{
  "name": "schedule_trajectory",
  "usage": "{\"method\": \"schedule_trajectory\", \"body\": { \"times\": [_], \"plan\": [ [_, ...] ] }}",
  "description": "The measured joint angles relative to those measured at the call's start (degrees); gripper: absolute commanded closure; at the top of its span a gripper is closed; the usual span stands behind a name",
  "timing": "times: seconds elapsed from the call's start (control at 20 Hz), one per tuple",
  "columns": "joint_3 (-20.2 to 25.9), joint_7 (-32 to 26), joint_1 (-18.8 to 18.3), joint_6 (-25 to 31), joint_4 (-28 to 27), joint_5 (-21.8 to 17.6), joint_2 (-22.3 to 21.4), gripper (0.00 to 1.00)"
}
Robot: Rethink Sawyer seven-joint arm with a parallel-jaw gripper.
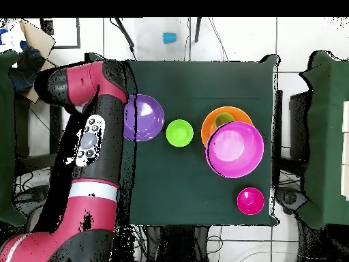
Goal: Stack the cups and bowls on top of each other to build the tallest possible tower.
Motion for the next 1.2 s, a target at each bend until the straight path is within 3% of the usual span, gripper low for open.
{"method": "schedule_trajectory", "body": {
  "times": [0.35,0.8,1.2],
  "plan": [
    [-0.5,0.0,-1.1,4.3,0.0,0.0,-4.9,1.0],
    [-0.5,0.0,-6.3,7.4,0.0,-0.3,-13.4,1.0],
    [-0.6,-1.3,-11.1,12.0,-3.1,-0.6,-15.9,1.0]
  ]
}}
